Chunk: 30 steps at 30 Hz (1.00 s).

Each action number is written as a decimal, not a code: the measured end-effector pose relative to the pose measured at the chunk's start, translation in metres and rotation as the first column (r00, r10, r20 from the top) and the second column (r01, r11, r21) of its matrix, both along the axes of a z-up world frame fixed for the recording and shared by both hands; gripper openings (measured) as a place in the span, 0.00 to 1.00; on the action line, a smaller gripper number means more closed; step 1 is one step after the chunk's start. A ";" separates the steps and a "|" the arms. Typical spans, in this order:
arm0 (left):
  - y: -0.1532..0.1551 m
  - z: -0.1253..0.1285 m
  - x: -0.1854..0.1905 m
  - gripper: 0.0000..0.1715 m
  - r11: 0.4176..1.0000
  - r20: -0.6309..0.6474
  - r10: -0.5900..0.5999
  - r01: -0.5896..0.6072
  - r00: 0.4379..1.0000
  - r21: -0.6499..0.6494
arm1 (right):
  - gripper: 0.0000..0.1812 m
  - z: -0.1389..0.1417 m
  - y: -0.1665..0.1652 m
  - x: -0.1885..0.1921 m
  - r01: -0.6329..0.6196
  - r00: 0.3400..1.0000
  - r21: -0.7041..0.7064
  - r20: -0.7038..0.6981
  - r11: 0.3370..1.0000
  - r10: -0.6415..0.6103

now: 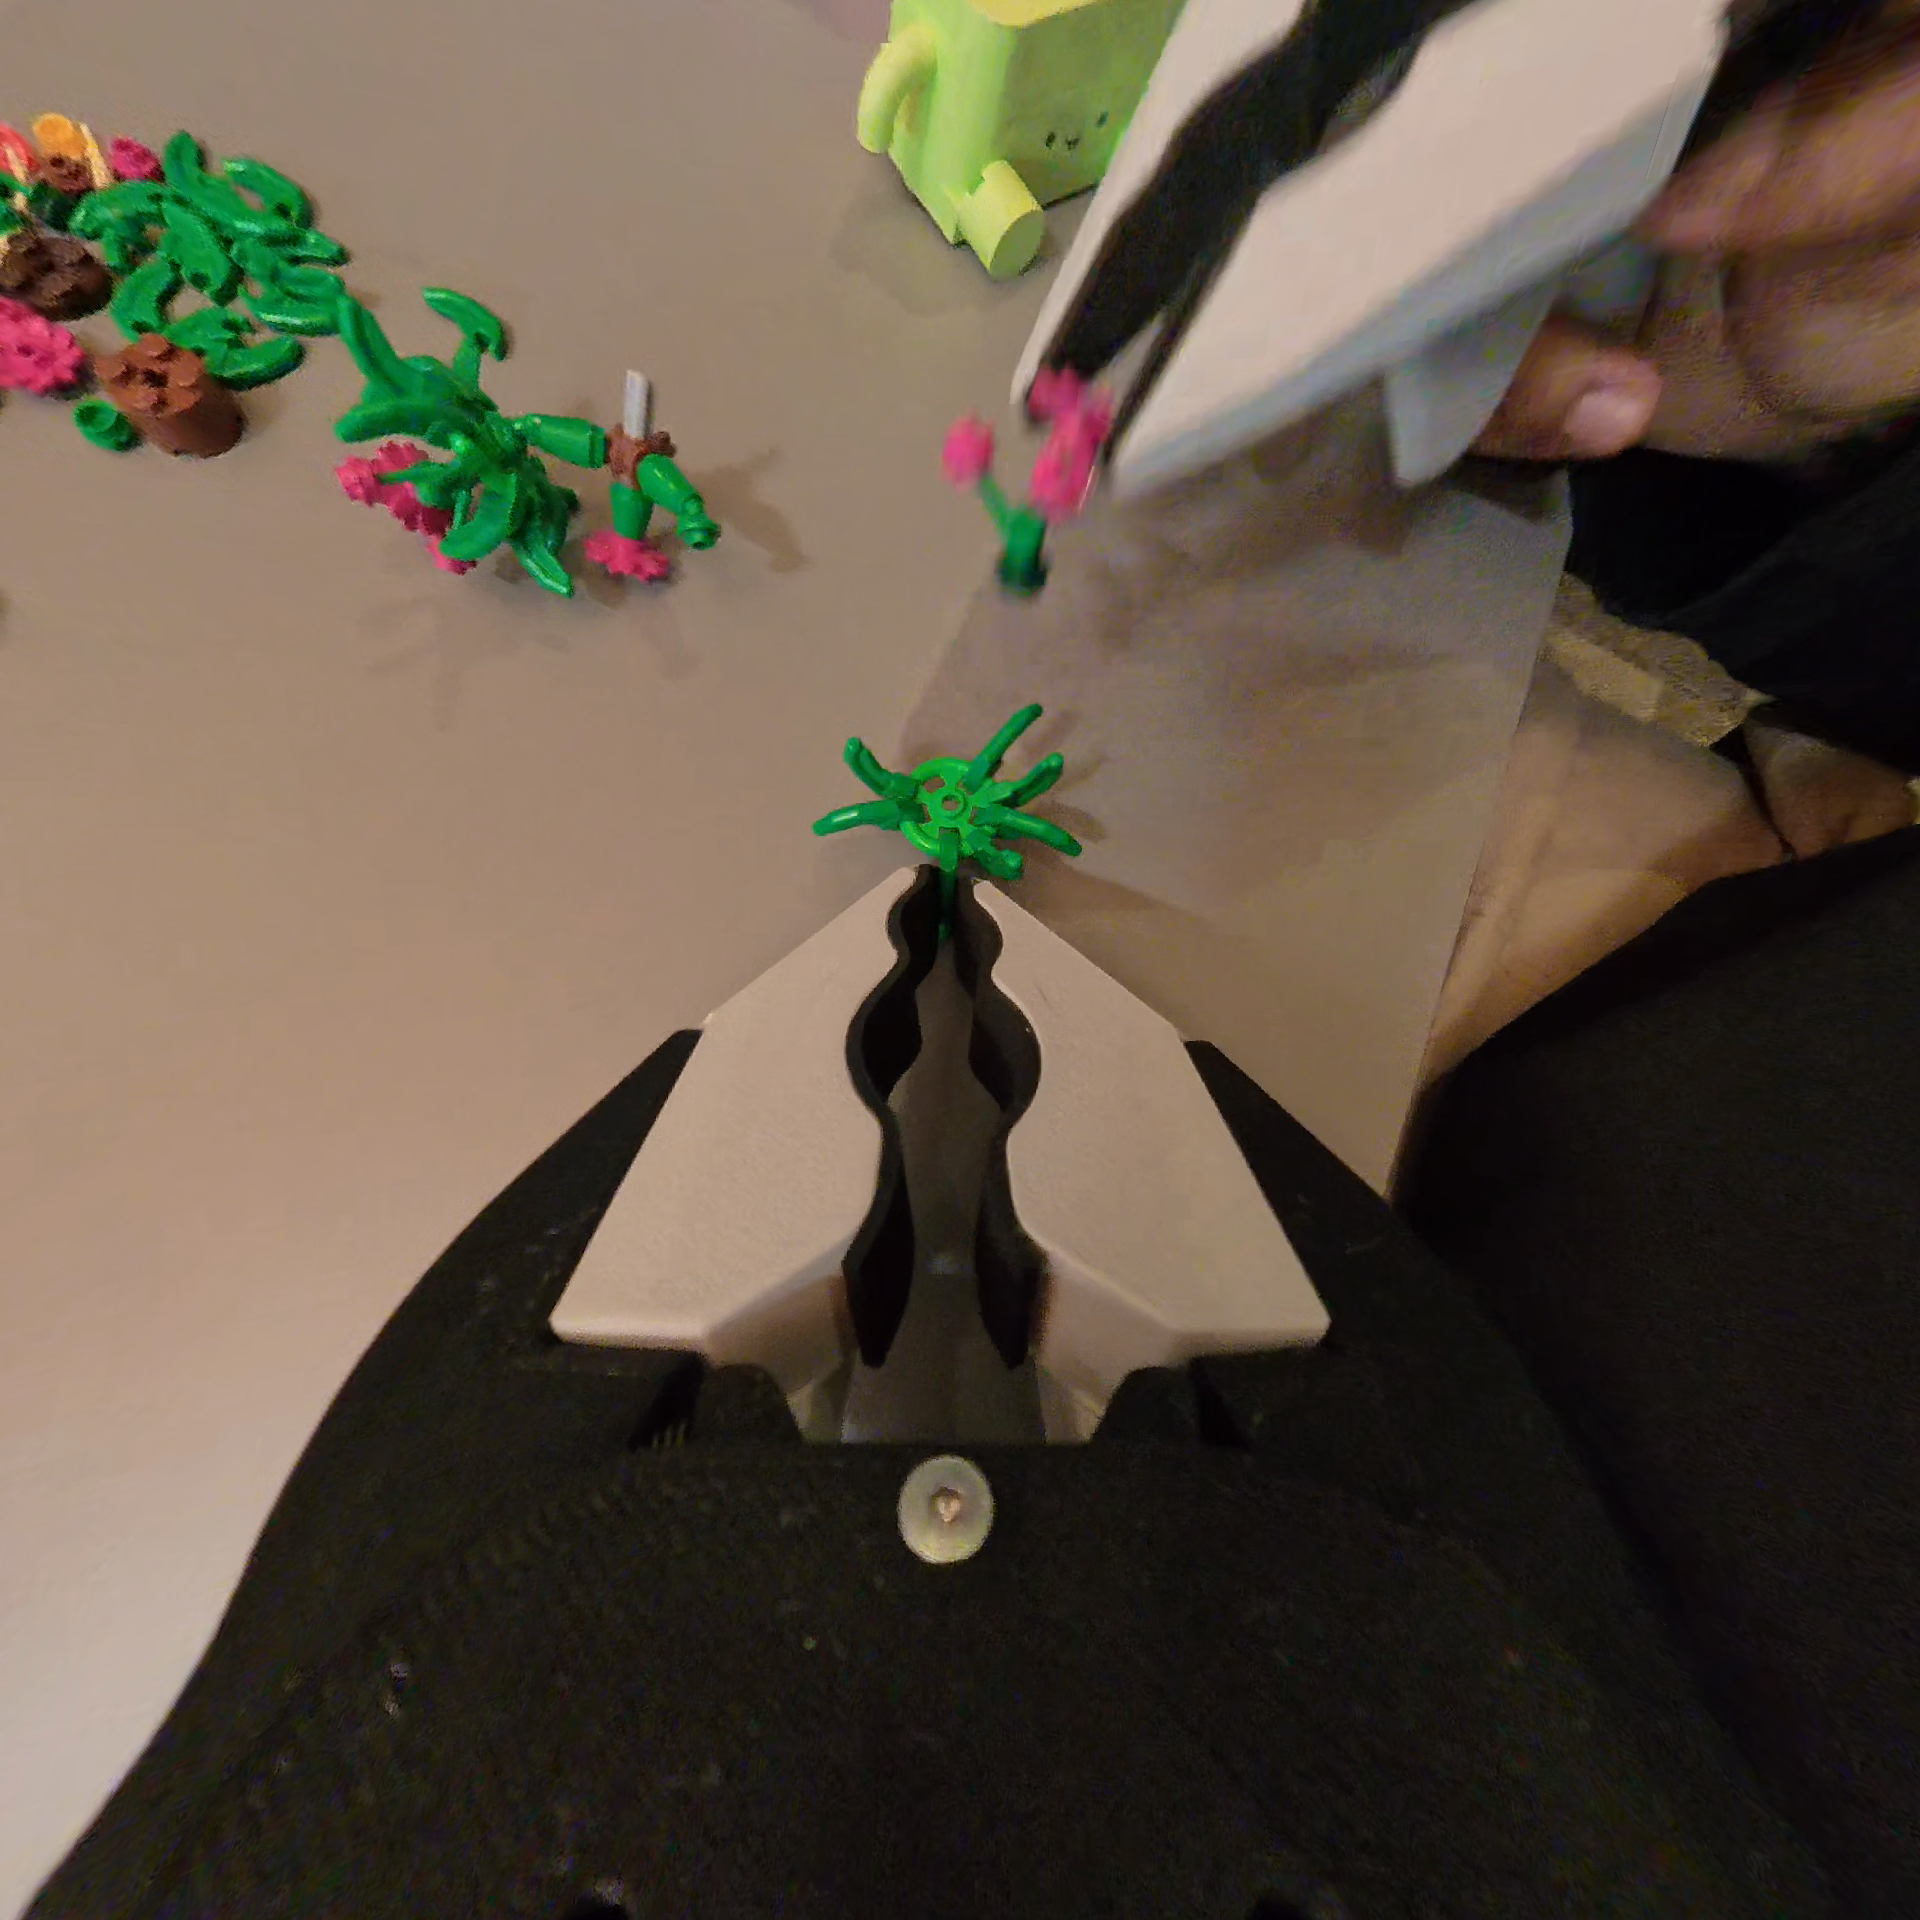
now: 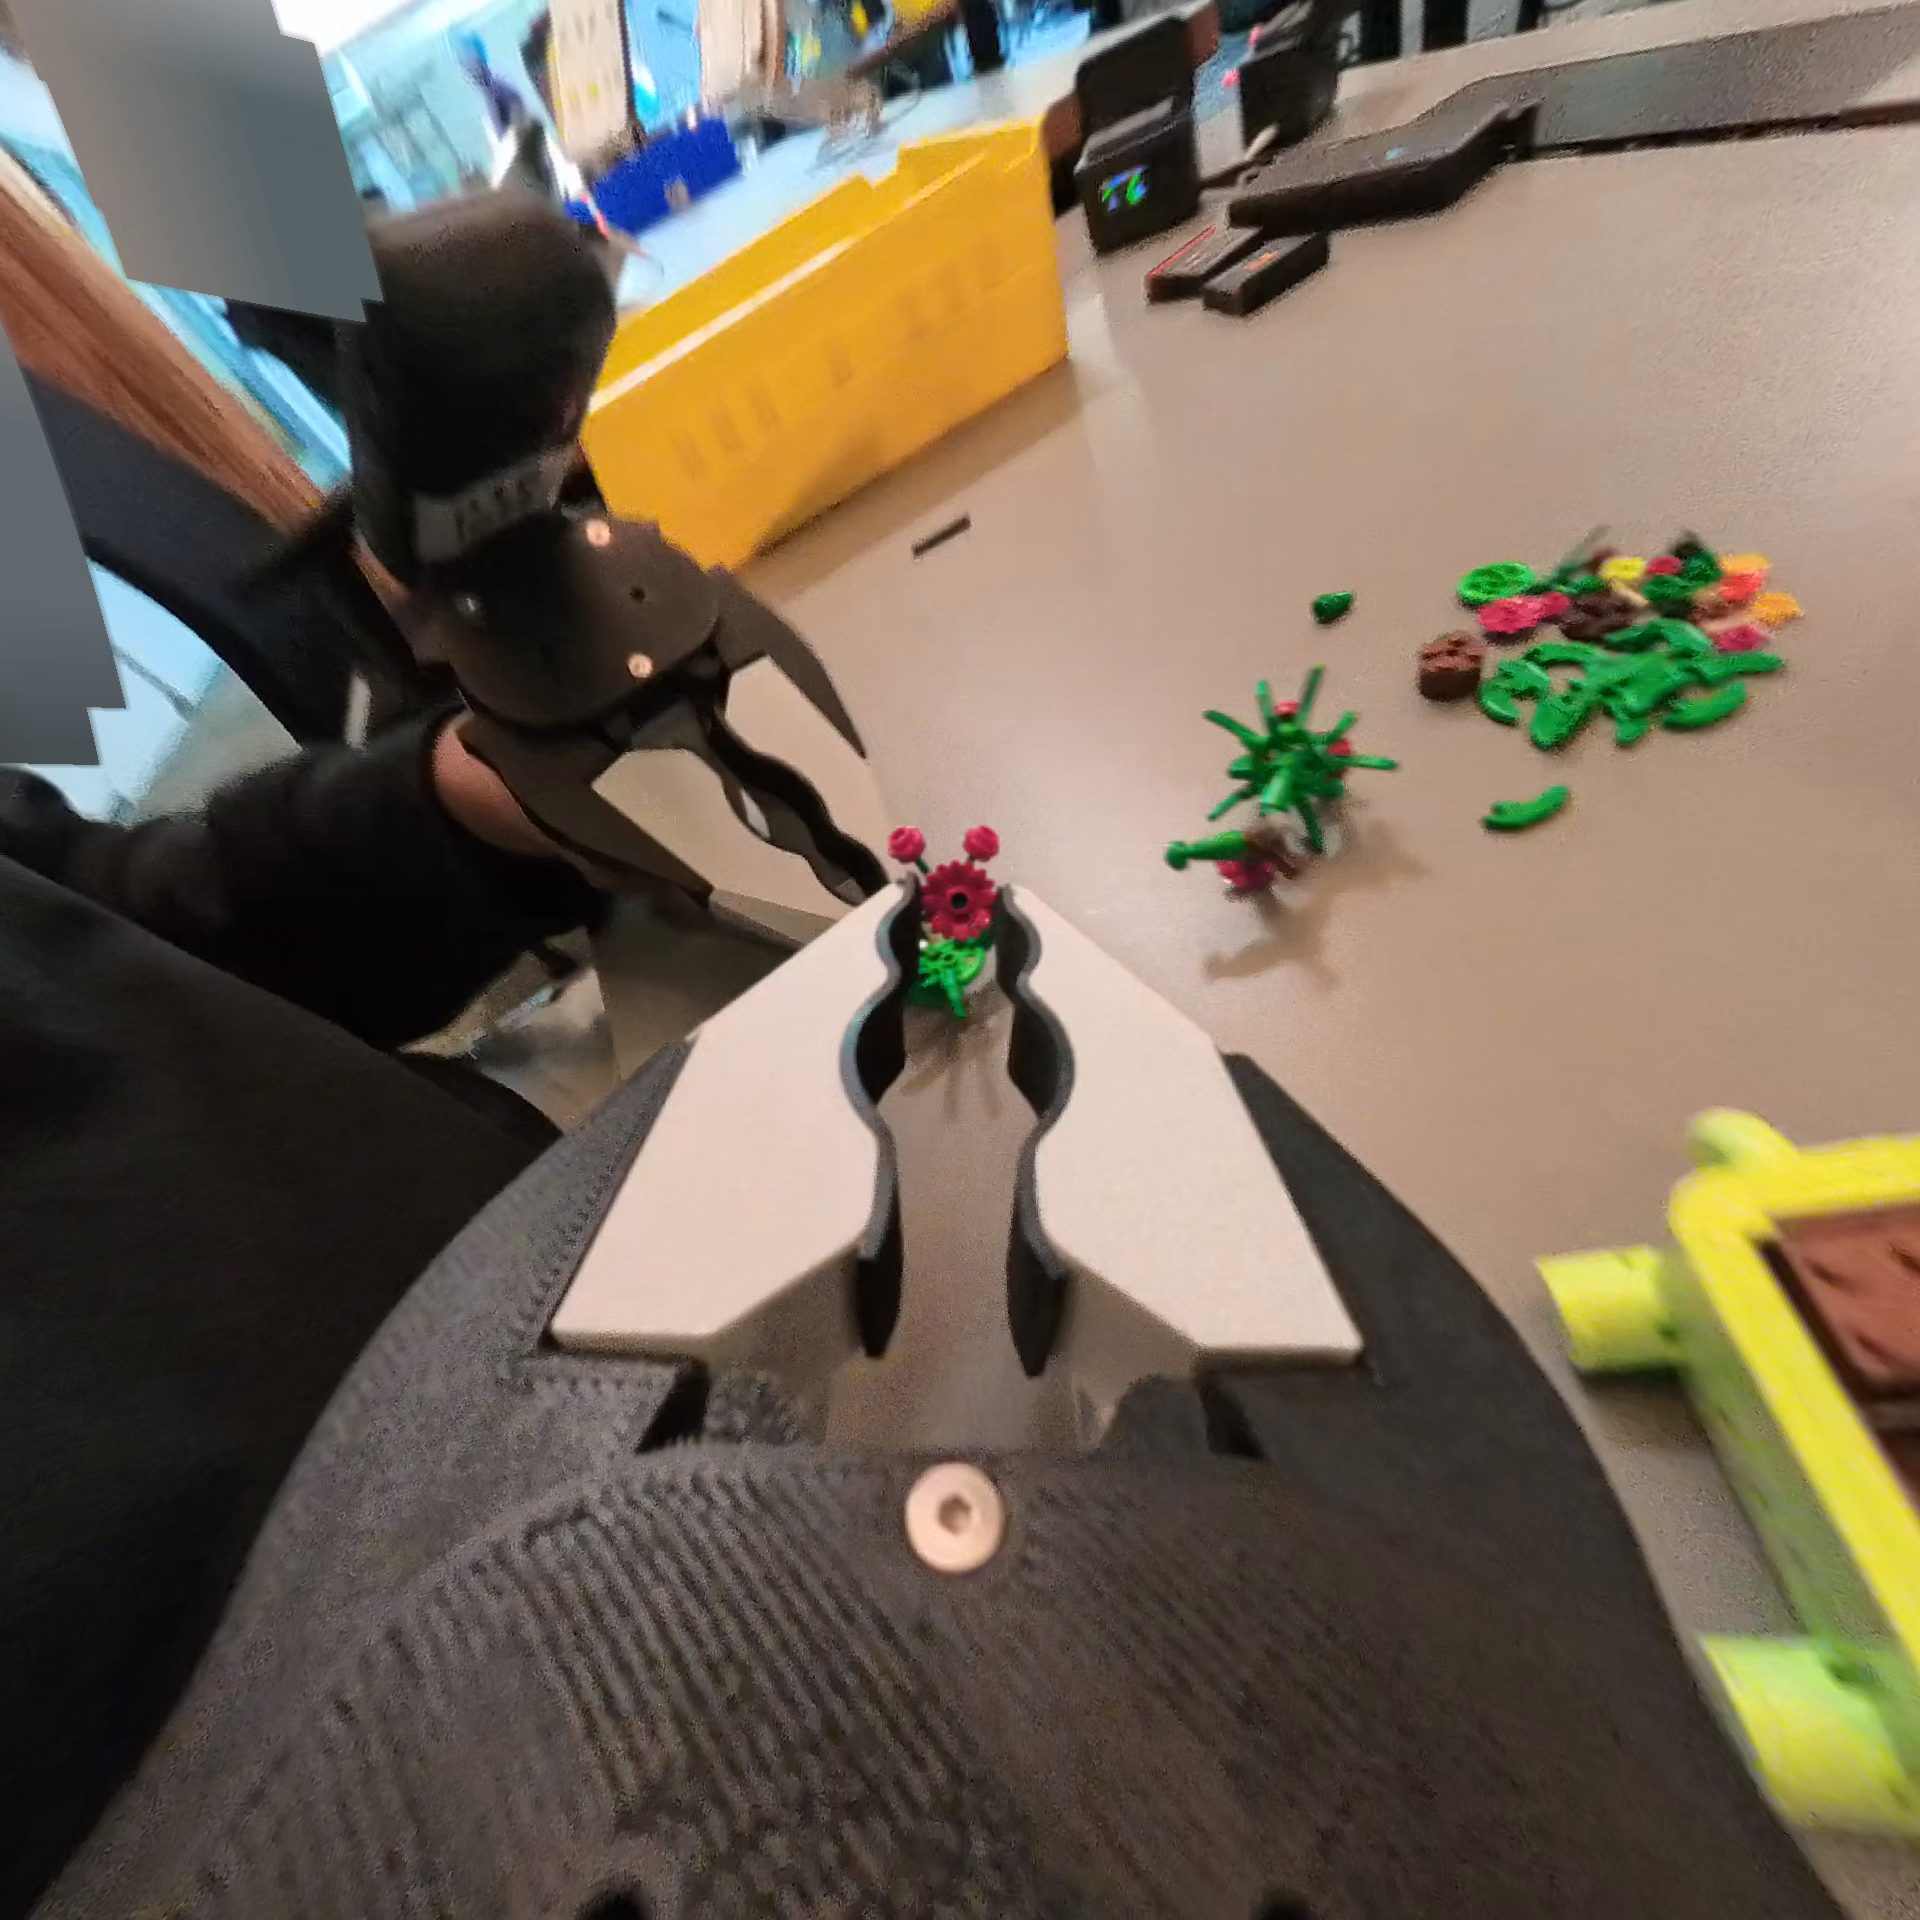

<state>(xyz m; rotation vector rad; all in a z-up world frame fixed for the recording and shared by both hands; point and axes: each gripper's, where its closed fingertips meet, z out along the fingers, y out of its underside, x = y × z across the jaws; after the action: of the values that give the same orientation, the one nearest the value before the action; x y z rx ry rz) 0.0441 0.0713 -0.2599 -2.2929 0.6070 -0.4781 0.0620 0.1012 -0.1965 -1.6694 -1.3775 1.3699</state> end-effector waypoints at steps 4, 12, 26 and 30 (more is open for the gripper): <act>-0.001 0.000 0.000 0.00 1.000 0.002 -0.008 0.008 1.000 0.000 | 0.07 -0.001 0.015 0.017 0.055 0.998 -0.022 0.004 0.998 -0.055; 0.009 0.001 -0.014 0.05 0.995 -0.047 0.088 -0.086 0.995 0.041 | 0.07 0.016 0.014 0.015 0.029 0.989 -0.189 -0.139 0.981 -0.057; 0.014 0.072 0.015 0.17 0.955 0.401 0.041 -0.154 0.915 0.255 | 0.07 0.027 -0.007 -0.001 -0.060 0.970 -0.356 -0.243 0.933 -0.030; 0.013 0.080 0.016 0.02 0.940 0.415 0.024 -0.162 0.910 0.301 | 0.07 0.027 -0.013 -0.004 -0.077 0.970 -0.361 -0.243 0.929 -0.014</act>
<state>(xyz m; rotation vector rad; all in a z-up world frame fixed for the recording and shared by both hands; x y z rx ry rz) 0.0603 0.0840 -0.1799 -1.8206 0.3345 -0.7243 0.0578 0.0885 -0.1695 -1.6397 -1.0582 1.8747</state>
